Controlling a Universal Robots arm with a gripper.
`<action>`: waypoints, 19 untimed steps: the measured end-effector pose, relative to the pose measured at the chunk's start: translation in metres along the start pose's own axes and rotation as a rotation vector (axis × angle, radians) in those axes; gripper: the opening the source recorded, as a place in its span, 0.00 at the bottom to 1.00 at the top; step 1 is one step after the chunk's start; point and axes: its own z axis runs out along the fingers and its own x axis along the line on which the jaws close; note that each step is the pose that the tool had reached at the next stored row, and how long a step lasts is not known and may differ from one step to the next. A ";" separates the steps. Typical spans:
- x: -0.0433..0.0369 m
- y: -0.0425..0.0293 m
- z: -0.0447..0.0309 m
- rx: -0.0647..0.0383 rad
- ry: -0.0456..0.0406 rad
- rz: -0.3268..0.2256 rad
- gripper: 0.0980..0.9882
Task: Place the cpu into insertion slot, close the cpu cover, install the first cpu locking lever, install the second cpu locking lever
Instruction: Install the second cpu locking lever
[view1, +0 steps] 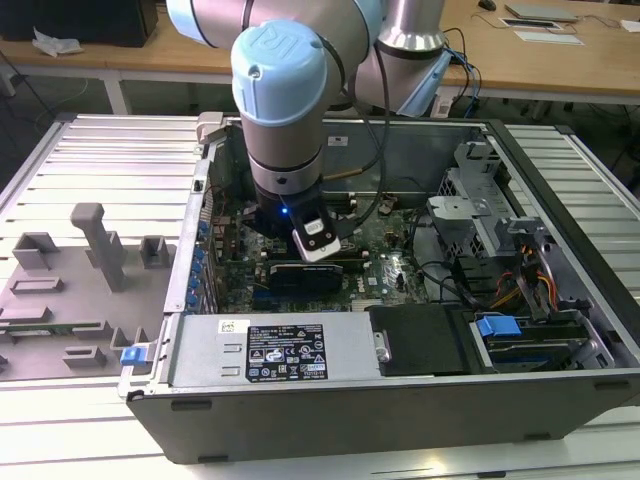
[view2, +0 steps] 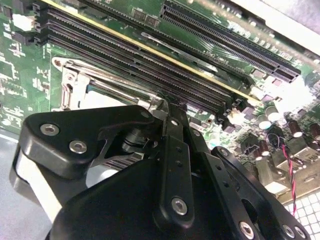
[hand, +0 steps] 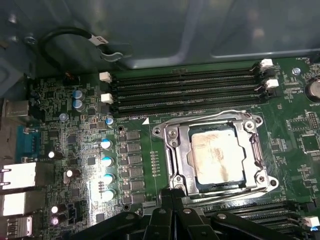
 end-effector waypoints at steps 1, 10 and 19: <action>0.0000 0.0000 0.0000 0.000 0.0001 0.000 0.01; -0.0009 0.0066 -0.0247 0.014 -0.0026 0.001 0.01; -0.0150 0.0087 -0.0263 0.067 -0.0090 0.005 0.01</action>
